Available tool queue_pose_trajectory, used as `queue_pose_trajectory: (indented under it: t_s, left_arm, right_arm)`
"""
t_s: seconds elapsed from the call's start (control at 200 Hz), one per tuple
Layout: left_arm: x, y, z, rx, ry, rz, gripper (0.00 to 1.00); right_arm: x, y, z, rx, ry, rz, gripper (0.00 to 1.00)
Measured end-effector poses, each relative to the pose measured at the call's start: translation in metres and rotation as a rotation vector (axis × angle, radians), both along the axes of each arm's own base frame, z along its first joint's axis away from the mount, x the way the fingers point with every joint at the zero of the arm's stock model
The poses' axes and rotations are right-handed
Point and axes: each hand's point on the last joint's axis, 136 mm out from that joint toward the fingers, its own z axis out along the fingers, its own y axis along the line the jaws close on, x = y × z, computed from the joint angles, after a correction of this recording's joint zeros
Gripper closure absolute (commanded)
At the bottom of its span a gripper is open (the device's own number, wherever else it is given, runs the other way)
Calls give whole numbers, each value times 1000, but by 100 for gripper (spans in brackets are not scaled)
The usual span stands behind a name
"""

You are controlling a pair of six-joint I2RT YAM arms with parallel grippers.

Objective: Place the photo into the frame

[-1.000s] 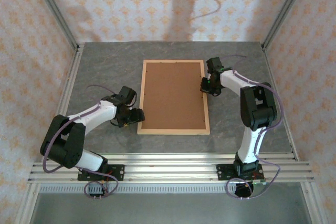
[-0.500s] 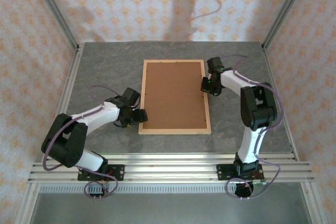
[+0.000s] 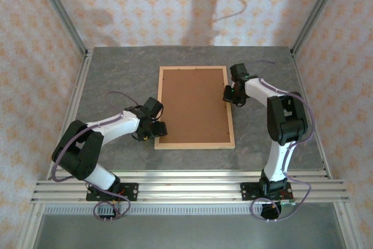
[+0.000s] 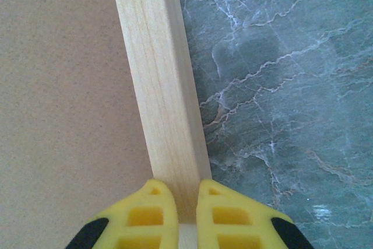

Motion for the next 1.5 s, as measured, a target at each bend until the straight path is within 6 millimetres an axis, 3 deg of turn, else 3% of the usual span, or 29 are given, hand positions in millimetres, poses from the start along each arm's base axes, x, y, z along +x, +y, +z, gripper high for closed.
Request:
queue_pose_trajectory:
  t_s: [0.2,0.405,0.626,0.776,0.901,1.026,1.156,1.241,1.381,1.496]
  left_arm:
    - [4,-1,13,3,-15,-1,23]
    - [11,-19,26,-51,-69,-31,23]
    - [9,-22,20,-82,-68,-11,23]
    - [1,-26,12,-112,-48,18,23]
    - [-7,-42,14,-144,-46,12,23]
    - [-18,-62,14,-182,-35,-3,23]
    - [-24,-79,18,-233,-28,-12,23]
    - [-24,-84,20,-249,-34,-19,23]
    - [-10,-78,41,-243,-81,-8,21]
    - [31,-62,75,-263,-206,47,20]
  right_arm:
    - [0,0,0,-3,0,-1,90]
    - [-1,4,0,12,3,16,90]
    - [-1,11,1,32,14,52,89]
    - [16,21,3,57,14,76,89]
    - [40,29,4,70,-11,89,87]
    - [61,36,5,83,-37,96,76]
    - [72,40,8,94,-52,81,49]
    - [71,43,12,97,-56,75,38]
    - [50,38,29,84,-65,40,29]
    - [15,22,58,69,-100,-18,28]
